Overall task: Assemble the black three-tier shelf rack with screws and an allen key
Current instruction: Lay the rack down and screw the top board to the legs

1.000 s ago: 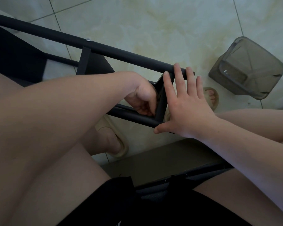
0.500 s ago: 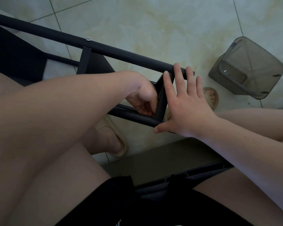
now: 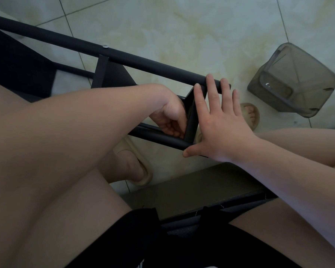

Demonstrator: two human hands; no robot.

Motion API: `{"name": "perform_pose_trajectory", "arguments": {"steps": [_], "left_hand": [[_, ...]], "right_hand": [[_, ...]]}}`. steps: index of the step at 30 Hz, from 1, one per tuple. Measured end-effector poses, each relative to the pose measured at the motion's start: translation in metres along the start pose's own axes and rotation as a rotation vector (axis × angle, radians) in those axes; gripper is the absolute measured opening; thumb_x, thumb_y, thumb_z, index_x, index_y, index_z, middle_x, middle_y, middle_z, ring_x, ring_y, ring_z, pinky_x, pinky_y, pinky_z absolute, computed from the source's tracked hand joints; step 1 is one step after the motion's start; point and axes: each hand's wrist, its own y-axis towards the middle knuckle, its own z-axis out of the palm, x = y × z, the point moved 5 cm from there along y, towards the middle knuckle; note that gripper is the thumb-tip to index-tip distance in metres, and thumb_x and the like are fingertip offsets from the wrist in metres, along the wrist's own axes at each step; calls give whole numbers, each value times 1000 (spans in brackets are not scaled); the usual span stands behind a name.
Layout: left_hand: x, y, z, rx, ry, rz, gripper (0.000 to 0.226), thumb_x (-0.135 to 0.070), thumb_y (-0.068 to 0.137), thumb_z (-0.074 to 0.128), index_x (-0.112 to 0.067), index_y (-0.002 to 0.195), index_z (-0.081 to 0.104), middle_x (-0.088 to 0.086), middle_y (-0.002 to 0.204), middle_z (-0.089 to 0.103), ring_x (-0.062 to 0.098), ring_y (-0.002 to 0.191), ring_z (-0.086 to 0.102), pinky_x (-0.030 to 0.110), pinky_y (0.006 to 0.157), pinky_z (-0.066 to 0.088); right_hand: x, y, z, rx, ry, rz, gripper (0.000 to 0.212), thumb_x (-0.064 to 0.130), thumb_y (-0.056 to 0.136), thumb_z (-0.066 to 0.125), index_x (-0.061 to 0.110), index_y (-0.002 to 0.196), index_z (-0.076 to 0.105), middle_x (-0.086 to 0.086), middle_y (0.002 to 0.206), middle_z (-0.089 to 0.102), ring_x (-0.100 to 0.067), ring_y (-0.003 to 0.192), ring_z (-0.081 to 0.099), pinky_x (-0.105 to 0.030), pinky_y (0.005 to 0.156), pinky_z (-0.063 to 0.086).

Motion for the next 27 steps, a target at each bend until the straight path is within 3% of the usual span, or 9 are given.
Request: {"name": "perform_pose_trajectory", "arguments": {"steps": [11,20,23,27], "left_hand": [[-4,-2,4,10,-48,62,17,8,92,54,-2,101,65,10,89,67,16,76,65,24,69,56],[-2,-4,8,68,-118,127,34,12,91,53,4,123,60,16,107,67,22,92,69,28,80,59],[0,-3,7,85,-91,95,30,6,93,54,1,122,61,12,103,67,18,86,68,27,79,57],[2,0,1,27,-10,34,12,-4,94,59,-7,103,66,5,85,66,12,73,63,22,68,54]], "right_hand": [[0,-1,0,-5,11,4,153,84,62,71,13,155,-28,-16,158,-40,-45,147,-33,-59,122,-12],[0,0,0,-2,8,2,153,85,62,70,13,155,-29,-16,158,-40,-45,146,-34,-59,122,-11],[0,0,-1,-2,8,2,153,85,62,70,13,155,-28,-16,158,-40,-45,146,-33,-60,123,-11],[0,0,-1,-1,9,3,153,85,62,71,13,155,-28,-16,159,-39,-45,147,-33,-59,123,-10]]}}
